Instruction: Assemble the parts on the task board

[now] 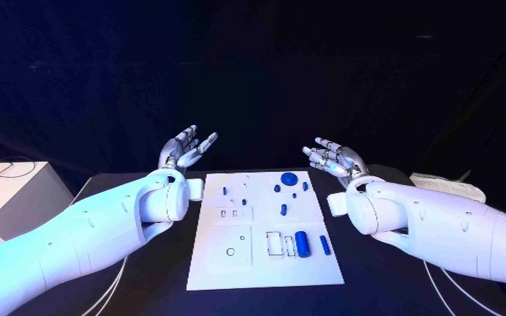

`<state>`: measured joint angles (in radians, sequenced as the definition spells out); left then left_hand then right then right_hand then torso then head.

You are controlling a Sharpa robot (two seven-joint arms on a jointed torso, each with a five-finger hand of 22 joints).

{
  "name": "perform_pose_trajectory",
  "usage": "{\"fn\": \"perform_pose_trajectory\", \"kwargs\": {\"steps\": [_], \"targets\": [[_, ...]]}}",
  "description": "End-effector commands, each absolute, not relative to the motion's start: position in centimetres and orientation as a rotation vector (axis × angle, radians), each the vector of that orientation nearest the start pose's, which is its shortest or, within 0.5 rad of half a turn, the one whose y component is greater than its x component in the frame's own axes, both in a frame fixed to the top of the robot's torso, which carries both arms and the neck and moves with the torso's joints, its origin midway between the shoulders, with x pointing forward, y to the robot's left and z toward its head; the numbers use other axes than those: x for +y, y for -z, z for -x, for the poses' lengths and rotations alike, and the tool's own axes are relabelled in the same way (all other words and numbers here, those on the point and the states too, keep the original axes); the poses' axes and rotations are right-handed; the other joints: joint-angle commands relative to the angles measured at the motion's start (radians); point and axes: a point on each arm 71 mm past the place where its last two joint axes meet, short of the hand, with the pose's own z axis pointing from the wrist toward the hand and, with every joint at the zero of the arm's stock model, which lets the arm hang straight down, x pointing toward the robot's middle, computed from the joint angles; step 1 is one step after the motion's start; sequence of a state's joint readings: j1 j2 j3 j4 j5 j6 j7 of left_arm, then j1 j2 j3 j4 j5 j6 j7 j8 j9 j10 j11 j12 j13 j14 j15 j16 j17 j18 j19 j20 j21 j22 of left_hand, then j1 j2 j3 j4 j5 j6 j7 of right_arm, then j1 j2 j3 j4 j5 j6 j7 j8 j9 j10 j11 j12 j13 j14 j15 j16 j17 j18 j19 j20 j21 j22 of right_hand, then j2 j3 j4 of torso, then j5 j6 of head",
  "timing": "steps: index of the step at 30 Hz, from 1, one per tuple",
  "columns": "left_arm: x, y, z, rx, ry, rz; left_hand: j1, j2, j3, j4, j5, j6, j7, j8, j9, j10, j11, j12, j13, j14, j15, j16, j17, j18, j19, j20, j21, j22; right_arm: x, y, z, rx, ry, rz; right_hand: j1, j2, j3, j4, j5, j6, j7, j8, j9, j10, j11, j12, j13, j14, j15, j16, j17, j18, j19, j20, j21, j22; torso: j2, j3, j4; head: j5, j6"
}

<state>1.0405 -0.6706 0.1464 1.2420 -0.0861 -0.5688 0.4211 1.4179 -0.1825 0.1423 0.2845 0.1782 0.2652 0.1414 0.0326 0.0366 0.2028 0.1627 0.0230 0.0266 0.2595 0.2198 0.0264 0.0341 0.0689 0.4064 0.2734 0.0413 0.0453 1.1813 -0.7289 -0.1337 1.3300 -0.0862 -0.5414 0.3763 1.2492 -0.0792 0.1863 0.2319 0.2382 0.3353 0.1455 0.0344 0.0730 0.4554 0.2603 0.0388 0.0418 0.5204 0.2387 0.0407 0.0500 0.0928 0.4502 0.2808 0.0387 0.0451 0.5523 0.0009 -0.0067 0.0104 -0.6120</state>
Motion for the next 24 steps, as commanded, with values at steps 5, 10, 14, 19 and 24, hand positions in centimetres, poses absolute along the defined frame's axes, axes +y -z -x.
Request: {"fn": "perform_pose_trajectory", "kwargs": {"steps": [5,10,14,19,24], "targets": [[22.2,21.7,-53.6,1.255,1.314,1.166,0.049,-0.006,0.004,0.014,0.011,0.015,0.066,0.008,0.002,0.015,0.004,0.005,0.002,0.014,0.005,0.007,0.002,0.02,0.018,0.008,0.006,0.002,-21.8,23.4,-51.6,1.591,-1.236,-0.993,0.056,0.0,0.003,0.009,0.012,0.021,0.155,0.006,0.003,0.024,0.007,0.005,0.002,0.026,0.007,0.009,0.003,0.02,0.018,0.01,0.009,0.003,0.0,0.0,0.0,0.0,0.0],[22.3,21.8,-53.6,1.255,1.319,1.169,0.049,-0.006,0.005,0.014,0.011,0.015,0.066,0.008,0.002,0.015,0.004,0.005,0.002,0.015,0.005,0.007,0.002,0.02,0.018,0.008,0.006,0.002,-22.8,23.2,-51.7,1.576,-1.213,-0.972,0.07,0.001,0.003,0.003,0.011,0.032,0.155,0.008,0.004,0.033,0.006,0.006,0.003,0.034,0.006,0.011,0.004,0.021,0.018,0.01,0.01,0.003,0.003,0.001,0.0005,0.003,-0.015],[22.5,21.7,-53.4,1.258,1.324,1.168,0.051,-0.003,0.006,0.013,0.01,0.02,0.069,0.009,0.003,0.02,0.007,0.006,0.003,0.022,0.006,0.009,0.003,0.024,0.018,0.009,0.006,0.002,-23.1,23.0,-51.9,1.572,-1.199,-0.945,0.112,0.005,0.009,-0.021,0.01,0.084,0.152,0.02,0.012,0.074,0.002,0.01,0.007,0.068,0.001,0.016,0.009,0.026,0.04,0.009,0.015,0.007,0.002,0.0012,0.001,0.003,-0.017],[22.6,21.6,-53.2,1.292,1.371,1.15,0.053,0.045,0.049,0.008,0.001,0.142,0.11,0.038,0.022,0.254,0.056,0.046,0.023,0.292,0.0,0.079,0.044,0.078,0.222,0.017,0.059,0.028,-23.8,22.6,-52.5,1.57,-1.138,-0.812,0.189,0.007,0.042,-0.083,-0.003,0.282,0.13,0.067,0.045,0.267,-0.018,0.024,0.017,0.215,-0.019,0.035,0.024,0.048,0.129,0.009,0.032,0.015,0.003,0.0004,0.0017,0.003,-0.022],[23.2,21.3,-52.7,1.312,1.391,1.129,0.061,0.067,0.087,0.0,-0.004,0.37,0.097,0.1,0.058,0.535,0.062,0.093,0.038,0.524,-0.02,0.14,0.079,0.1,0.377,0.016,0.109,0.037,-24.2,21.7,-53.1,1.556,-1.06,-0.603,0.218,-0.013,0.093,-0.119,-0.002,0.475,0.107,0.109,0.069,0.473,-0.052,0.037,0.023,0.403,-0.059,0.079,0.045,0.087,0.333,0.007,0.084,0.033,0.007,-0.0009,-0.0004,0.001,-0.028]]}}
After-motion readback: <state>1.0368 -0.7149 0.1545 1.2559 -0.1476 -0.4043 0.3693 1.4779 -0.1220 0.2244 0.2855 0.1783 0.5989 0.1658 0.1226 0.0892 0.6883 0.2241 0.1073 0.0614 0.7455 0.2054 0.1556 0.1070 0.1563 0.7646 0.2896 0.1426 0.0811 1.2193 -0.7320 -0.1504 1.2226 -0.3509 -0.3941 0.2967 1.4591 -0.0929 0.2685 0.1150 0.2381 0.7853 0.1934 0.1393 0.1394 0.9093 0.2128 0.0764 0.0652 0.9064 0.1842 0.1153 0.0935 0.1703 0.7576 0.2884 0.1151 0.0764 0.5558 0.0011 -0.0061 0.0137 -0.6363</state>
